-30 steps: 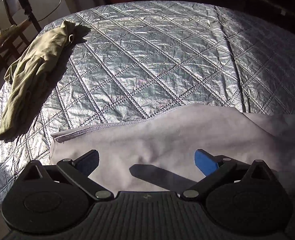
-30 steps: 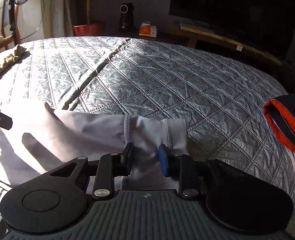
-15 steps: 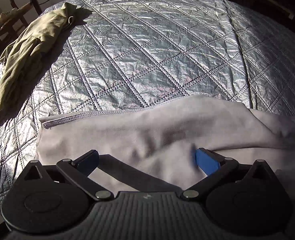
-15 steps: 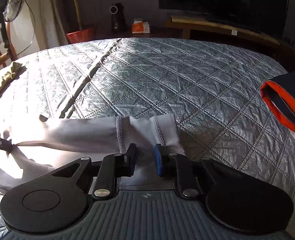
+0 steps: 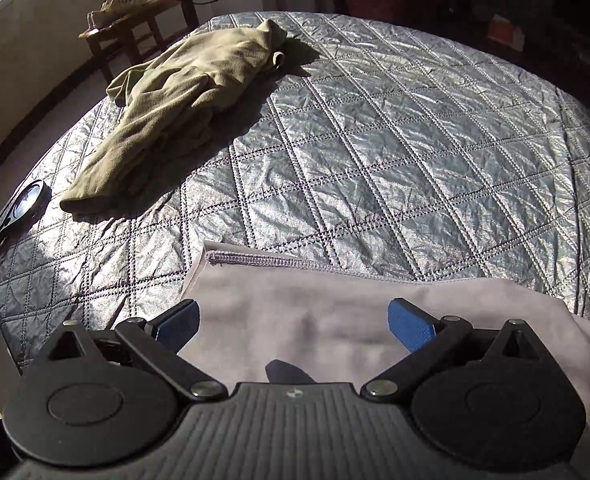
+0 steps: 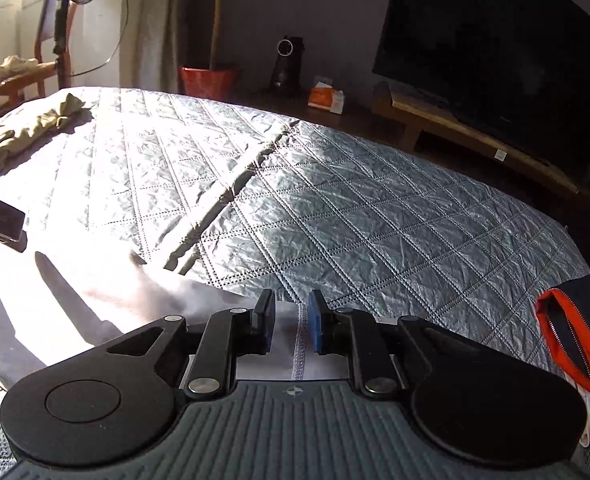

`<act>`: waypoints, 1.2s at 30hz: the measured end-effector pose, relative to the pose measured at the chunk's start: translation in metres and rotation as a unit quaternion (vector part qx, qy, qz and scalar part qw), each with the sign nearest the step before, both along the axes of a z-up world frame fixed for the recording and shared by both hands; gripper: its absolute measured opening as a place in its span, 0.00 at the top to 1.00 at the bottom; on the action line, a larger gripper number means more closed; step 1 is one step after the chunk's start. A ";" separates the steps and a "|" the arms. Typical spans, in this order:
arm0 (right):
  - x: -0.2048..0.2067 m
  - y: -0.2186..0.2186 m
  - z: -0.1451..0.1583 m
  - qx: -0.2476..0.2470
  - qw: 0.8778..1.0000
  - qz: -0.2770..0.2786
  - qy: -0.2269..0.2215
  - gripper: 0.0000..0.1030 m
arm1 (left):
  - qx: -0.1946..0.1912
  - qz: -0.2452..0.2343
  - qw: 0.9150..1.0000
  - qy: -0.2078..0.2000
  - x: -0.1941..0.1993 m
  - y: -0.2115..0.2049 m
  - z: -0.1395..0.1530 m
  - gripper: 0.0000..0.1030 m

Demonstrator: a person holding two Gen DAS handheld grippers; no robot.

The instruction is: Fold clothes

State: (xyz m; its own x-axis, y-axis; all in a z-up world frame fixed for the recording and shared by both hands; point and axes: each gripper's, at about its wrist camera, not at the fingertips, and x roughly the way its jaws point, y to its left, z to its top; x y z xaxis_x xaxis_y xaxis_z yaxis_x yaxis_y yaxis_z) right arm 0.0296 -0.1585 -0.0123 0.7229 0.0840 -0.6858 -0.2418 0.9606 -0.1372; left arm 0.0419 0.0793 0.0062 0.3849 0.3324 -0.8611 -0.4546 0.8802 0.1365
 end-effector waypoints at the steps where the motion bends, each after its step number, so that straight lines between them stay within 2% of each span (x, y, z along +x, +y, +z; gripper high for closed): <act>1: 0.007 0.001 -0.006 0.002 1.000 -0.001 0.010 0.78 | 0.003 -0.023 1.000 0.001 0.005 -0.012 0.000 0.01; 4: 0.011 -0.006 -0.016 0.000 1.000 -0.004 0.014 0.74 | -0.007 -0.048 0.998 0.035 0.018 -0.023 -0.015 0.01; 6: 0.002 -0.017 -0.008 0.003 1.000 -0.018 0.002 0.72 | -0.022 -0.032 0.999 0.033 0.017 -0.015 -0.022 0.00; 7: -0.005 -0.025 -0.001 0.014 0.999 -0.031 -0.008 0.61 | -0.028 -0.020 0.999 0.034 0.016 -0.009 -0.023 0.00; 9: -0.014 -0.045 0.010 0.030 0.997 -0.074 -0.013 0.55 | -0.018 0.001 0.999 0.036 0.015 0.001 -0.021 0.00; 12: -0.029 -0.087 0.016 0.110 0.983 -0.147 0.015 0.52 | 0.000 0.052 0.998 0.031 0.009 0.018 -0.014 0.01; 13: -0.033 -0.100 0.015 0.153 0.974 -0.163 0.033 0.51 | 0.005 0.058 0.998 0.024 0.009 0.020 -0.010 0.03; 15: -0.042 -0.122 0.009 0.243 0.949 -0.188 0.071 0.51 | 0.015 0.069 0.998 0.007 0.007 0.022 -0.003 0.04; 17: -0.050 -0.138 -0.001 0.327 0.916 -0.210 0.098 0.49 | 0.017 0.037 0.999 -0.010 0.008 0.009 0.004 0.03; 20: -0.059 -0.146 -0.017 0.418 0.866 -0.241 0.128 0.43 | 0.020 -0.018 0.999 -0.032 0.010 -0.015 0.010 0.02; 22: -0.064 -0.148 -0.029 0.464 0.835 -0.258 0.143 0.42 | 0.020 -0.057 0.998 -0.030 0.011 -0.033 0.007 0.01; 24: -0.068 -0.149 -0.038 0.492 0.812 -0.277 0.146 0.37 | 0.018 -0.086 0.996 -0.018 0.012 -0.048 0.001 0.01; 27: -0.075 -0.151 -0.050 0.529 0.778 -0.305 0.145 0.36 | 0.025 -0.114 0.993 0.001 0.013 -0.062 -0.010 0.02; 28: -0.074 -0.151 -0.053 0.538 0.771 -0.310 0.142 0.36 | 0.022 -0.123 0.992 0.006 0.014 -0.065 -0.013 0.01; 29: -0.072 -0.150 -0.055 0.544 0.767 -0.312 0.137 0.36 | 0.023 -0.135 0.990 0.015 0.015 -0.070 -0.016 0.01; 30: -0.068 -0.149 -0.056 0.544 0.768 -0.311 0.131 0.36 | 0.027 -0.144 0.989 0.024 0.016 -0.072 -0.019 0.01; 31: -0.064 -0.147 -0.056 0.541 0.774 -0.306 0.124 0.36 | 0.035 -0.147 0.988 0.037 0.015 -0.075 -0.024 0.00; 33: -0.056 -0.145 -0.057 0.535 0.783 -0.297 0.113 0.36 | 0.032 -0.138 0.989 0.030 0.012 -0.074 -0.024 0.00; 36: -0.047 -0.146 -0.059 0.535 0.786 -0.289 0.106 0.36 | 0.035 -0.138 0.989 0.031 0.012 -0.075 -0.023 0.00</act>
